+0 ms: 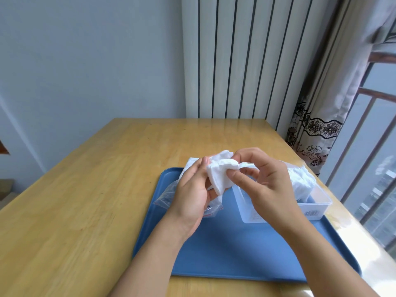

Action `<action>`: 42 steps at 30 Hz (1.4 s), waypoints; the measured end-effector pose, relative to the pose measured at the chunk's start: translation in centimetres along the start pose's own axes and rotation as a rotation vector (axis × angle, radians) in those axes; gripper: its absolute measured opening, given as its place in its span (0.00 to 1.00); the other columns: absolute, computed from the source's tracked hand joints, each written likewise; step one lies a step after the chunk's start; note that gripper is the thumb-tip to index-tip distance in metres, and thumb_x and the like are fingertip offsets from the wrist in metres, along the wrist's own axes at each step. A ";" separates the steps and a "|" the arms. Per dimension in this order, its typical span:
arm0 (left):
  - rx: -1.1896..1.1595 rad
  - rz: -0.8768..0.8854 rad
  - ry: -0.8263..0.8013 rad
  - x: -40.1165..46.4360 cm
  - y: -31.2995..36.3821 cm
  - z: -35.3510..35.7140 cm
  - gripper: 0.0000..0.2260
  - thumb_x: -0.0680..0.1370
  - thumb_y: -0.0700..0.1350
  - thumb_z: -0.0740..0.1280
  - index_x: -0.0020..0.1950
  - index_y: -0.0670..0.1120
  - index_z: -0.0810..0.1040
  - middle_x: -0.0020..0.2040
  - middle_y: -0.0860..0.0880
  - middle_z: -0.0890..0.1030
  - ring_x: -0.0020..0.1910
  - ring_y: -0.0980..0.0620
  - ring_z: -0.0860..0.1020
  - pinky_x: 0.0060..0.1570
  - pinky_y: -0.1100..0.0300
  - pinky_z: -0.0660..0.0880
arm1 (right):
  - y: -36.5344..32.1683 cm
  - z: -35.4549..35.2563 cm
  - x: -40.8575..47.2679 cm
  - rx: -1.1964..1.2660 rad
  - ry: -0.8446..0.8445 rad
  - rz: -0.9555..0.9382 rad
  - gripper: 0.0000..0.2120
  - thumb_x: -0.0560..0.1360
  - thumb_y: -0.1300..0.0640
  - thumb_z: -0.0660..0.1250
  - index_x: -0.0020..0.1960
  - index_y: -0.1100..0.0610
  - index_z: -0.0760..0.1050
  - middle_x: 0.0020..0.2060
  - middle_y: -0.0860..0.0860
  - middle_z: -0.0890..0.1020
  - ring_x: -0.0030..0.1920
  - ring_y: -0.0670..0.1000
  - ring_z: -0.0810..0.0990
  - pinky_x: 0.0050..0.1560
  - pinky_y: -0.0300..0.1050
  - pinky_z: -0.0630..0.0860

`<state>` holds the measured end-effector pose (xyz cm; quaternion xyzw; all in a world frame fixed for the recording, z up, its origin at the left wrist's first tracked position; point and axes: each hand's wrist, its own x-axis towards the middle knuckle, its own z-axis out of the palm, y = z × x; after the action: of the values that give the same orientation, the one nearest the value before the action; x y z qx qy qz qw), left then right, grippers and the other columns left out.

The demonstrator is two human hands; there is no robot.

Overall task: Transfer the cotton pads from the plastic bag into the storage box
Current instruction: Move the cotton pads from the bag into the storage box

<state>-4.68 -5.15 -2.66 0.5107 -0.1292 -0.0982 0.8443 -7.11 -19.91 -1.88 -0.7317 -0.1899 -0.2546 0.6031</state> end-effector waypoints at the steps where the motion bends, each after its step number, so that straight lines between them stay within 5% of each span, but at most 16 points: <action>1: 0.034 0.008 -0.004 0.0 -0.1 0.0 0.17 0.86 0.48 0.54 0.62 0.44 0.81 0.58 0.43 0.85 0.61 0.46 0.83 0.60 0.53 0.79 | 0.1 -0.1 0.1 -0.035 0.002 0.005 0.09 0.74 0.66 0.73 0.45 0.52 0.81 0.44 0.45 0.82 0.50 0.49 0.81 0.50 0.40 0.77; 14: 0.202 0.145 0.006 0.1 -0.6 0.0 0.16 0.86 0.45 0.54 0.59 0.45 0.82 0.54 0.46 0.86 0.54 0.53 0.82 0.60 0.55 0.78 | 0.8 -1.0 0.2 -0.184 0.011 0.026 0.11 0.76 0.67 0.72 0.47 0.51 0.80 0.44 0.46 0.84 0.49 0.50 0.84 0.50 0.44 0.81; 22: 0.254 0.219 -0.097 -0.1 -0.9 0.1 0.17 0.82 0.43 0.60 0.70 0.46 0.74 0.64 0.47 0.82 0.65 0.52 0.79 0.64 0.59 0.74 | 0.5 -0.4 0.0 -0.077 0.018 0.038 0.23 0.70 0.73 0.74 0.56 0.50 0.78 0.49 0.43 0.85 0.54 0.47 0.83 0.51 0.37 0.78; 27: 0.117 0.147 -0.123 0.0 -0.7 -0.1 0.20 0.77 0.42 0.62 0.69 0.45 0.76 0.63 0.45 0.83 0.59 0.53 0.80 0.61 0.60 0.76 | 0.7 -0.7 0.2 -0.007 0.002 0.044 0.20 0.67 0.73 0.75 0.53 0.55 0.78 0.48 0.52 0.84 0.52 0.52 0.83 0.51 0.39 0.77; 31: -0.003 0.065 -0.111 0.0 -0.2 -0.1 0.18 0.78 0.42 0.60 0.65 0.40 0.80 0.59 0.42 0.83 0.58 0.49 0.79 0.65 0.52 0.73 | 0.7 -0.7 0.2 -0.025 -0.042 0.047 0.11 0.69 0.66 0.76 0.49 0.56 0.81 0.45 0.49 0.86 0.49 0.51 0.84 0.53 0.38 0.78; 38: -0.061 0.014 0.031 0.3 -0.2 -0.1 0.16 0.82 0.41 0.58 0.62 0.40 0.82 0.60 0.38 0.84 0.55 0.47 0.80 0.58 0.55 0.77 | 0.4 -0.5 0.1 -0.056 -0.027 0.047 0.08 0.70 0.61 0.74 0.46 0.51 0.81 0.45 0.48 0.87 0.50 0.50 0.85 0.53 0.48 0.78; 42: -0.009 0.019 0.080 0.5 -0.3 -0.1 0.14 0.84 0.41 0.60 0.61 0.43 0.84 0.60 0.40 0.84 0.58 0.47 0.80 0.60 0.53 0.78 | 0.4 -0.6 0.2 0.127 -0.014 0.174 0.09 0.71 0.62 0.76 0.48 0.54 0.79 0.44 0.52 0.87 0.44 0.50 0.83 0.47 0.51 0.77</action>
<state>-4.22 -5.34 -2.96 0.5092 -0.0996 -0.0700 0.8520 -6.79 -20.63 -2.00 -0.7074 -0.1454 -0.1837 0.6668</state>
